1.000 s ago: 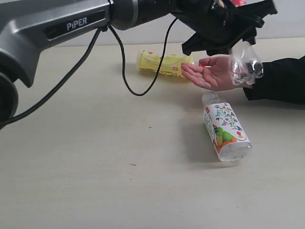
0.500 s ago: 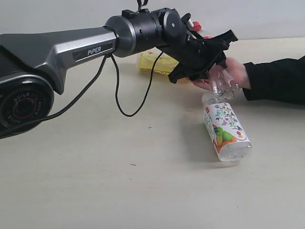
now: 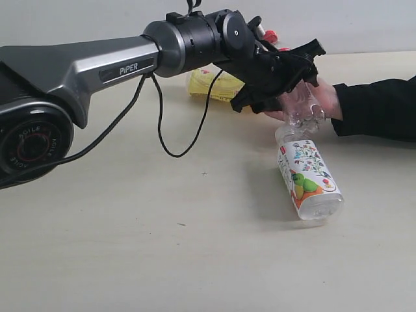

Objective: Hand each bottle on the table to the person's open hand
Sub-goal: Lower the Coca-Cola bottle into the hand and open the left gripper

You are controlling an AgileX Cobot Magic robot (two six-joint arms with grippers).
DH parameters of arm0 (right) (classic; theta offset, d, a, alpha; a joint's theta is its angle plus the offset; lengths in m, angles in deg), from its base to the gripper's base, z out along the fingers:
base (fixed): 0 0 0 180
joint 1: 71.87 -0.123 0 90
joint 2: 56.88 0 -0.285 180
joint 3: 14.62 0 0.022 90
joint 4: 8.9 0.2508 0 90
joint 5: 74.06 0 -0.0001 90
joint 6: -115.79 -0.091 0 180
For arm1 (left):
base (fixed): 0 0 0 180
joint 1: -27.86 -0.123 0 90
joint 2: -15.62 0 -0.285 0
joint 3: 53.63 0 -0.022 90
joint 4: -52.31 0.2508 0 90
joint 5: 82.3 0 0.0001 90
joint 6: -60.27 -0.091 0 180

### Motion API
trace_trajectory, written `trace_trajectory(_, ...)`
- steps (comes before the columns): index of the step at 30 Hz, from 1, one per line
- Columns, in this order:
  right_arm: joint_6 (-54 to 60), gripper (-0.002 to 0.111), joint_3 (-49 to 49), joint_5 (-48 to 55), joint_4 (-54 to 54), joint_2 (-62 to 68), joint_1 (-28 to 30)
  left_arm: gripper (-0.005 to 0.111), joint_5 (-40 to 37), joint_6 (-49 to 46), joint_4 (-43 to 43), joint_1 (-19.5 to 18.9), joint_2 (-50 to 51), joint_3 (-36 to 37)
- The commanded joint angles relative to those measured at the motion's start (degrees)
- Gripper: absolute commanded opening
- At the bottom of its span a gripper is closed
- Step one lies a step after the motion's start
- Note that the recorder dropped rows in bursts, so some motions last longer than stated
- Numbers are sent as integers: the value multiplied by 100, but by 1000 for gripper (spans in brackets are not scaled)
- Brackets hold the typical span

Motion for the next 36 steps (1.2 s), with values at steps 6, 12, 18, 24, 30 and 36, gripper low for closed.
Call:
trace_trajectory(6, 29, 0, -29, -25, -42, -30, -18, 89, -310, -346, 8, -22, -48, -20)
trace_trajectory(12, 19, 0, -29, -25, -42, -30, -18, 89, -554, -574, 82, -22, -265, -20)
trace_trajectory(18, 32, 0, -29, -25, -42, -30, -18, 89, -994, -1221, 110, -22, -640, -20)
trace_trajectory(24, 19, 0, -29, -25, -42, -30, -18, 89, -1682, -1817, 263, -22, -1095, -20)
trace_trajectory(30, 30, 0, -29, -25, -42, -30, -18, 81, -2446, -2294, 610, -9, -1534, -20)
trace_trajectory(36, 30, 0, -29, -25, -42, -30, -18, 27, -3371, -2410, 892, 2, -1842, -20)
